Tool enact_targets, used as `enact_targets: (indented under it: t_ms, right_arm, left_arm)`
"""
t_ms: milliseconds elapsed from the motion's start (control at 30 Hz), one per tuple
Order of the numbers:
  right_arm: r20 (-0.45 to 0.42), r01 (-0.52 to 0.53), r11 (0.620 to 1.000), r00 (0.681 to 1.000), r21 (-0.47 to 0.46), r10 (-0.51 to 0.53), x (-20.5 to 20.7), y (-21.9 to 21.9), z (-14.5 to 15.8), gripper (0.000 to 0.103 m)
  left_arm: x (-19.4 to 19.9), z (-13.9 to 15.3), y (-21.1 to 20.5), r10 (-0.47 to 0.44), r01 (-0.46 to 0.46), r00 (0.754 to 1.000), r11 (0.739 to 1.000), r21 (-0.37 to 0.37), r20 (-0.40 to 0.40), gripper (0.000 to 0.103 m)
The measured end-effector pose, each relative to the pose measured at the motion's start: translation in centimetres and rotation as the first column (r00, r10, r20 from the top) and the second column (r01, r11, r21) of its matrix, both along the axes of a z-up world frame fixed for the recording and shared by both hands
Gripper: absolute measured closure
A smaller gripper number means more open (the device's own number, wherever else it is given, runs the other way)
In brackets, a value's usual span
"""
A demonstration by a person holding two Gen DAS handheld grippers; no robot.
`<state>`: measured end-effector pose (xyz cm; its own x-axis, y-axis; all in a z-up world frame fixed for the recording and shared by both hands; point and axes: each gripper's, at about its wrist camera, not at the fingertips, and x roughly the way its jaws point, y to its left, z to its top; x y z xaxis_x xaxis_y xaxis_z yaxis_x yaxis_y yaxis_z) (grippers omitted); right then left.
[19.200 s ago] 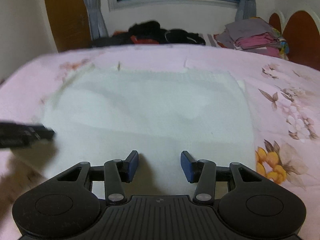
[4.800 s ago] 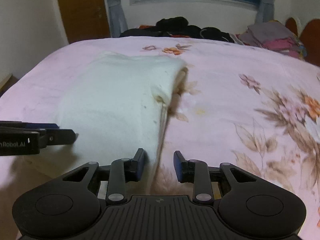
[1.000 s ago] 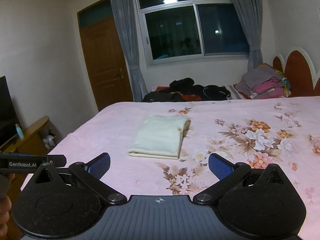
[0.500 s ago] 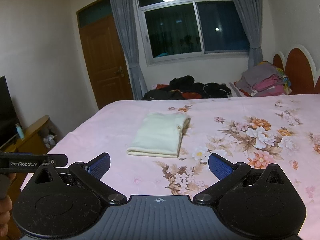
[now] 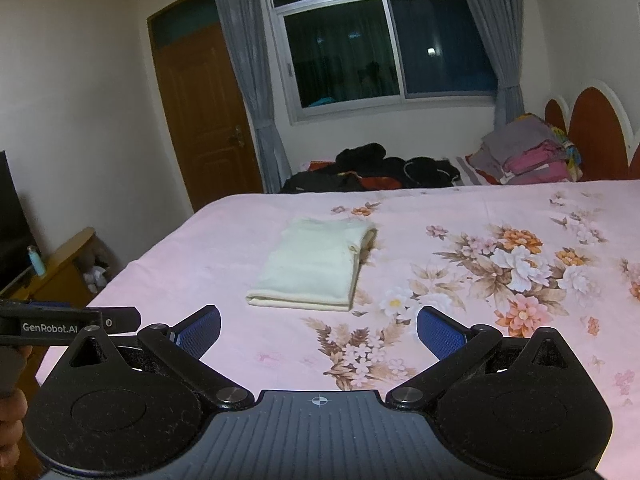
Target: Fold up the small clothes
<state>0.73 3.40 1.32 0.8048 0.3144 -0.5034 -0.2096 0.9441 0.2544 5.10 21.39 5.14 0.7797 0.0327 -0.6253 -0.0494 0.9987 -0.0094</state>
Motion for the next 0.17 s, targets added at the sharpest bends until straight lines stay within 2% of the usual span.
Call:
enact_targets:
  t_ms: [167]
  right_arm:
    - [-0.045,0.029,1.0,0.999,-0.008,-0.03,1.9,-0.9,-1.5,0.0]
  left_arm:
    - [3.2,-1.0,0.1,0.033,-0.033,0.999,0.999,0.024,-0.008,0.0]
